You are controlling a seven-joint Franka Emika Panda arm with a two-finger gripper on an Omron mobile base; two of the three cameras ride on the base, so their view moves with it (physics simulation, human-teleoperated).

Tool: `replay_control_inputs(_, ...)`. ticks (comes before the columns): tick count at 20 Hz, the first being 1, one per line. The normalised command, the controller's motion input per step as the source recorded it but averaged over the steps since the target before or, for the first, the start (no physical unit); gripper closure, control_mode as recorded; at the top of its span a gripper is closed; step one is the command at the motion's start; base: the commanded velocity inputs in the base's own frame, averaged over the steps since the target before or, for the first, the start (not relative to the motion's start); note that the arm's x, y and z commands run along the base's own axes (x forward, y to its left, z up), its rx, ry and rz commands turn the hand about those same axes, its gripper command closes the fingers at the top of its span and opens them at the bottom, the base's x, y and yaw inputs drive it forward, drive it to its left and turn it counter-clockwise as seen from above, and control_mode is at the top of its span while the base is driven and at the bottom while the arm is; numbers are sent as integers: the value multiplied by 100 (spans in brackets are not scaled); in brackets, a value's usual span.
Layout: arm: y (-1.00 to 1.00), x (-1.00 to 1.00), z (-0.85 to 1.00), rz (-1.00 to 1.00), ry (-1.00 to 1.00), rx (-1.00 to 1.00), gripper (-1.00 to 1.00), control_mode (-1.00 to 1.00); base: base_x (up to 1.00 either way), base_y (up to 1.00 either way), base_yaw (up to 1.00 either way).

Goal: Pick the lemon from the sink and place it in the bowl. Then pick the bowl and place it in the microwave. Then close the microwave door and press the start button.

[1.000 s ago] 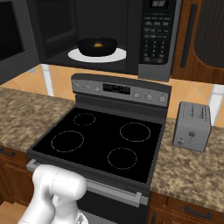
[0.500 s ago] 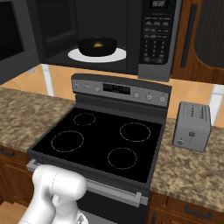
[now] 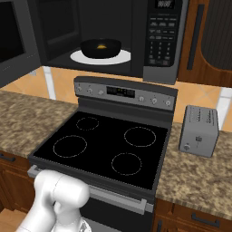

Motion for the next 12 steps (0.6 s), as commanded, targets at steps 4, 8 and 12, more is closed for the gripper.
replay_control_inputs(4,54,41,0,-19,-18,-4,-100,-100,0,0,0)
replay_control_inputs(8,12,14,0,-22,-13,0,-100,-100,0,0,0)
replay_control_inputs(12,-9,0,7,-12,-15,2,-100,-100,0,0,0)
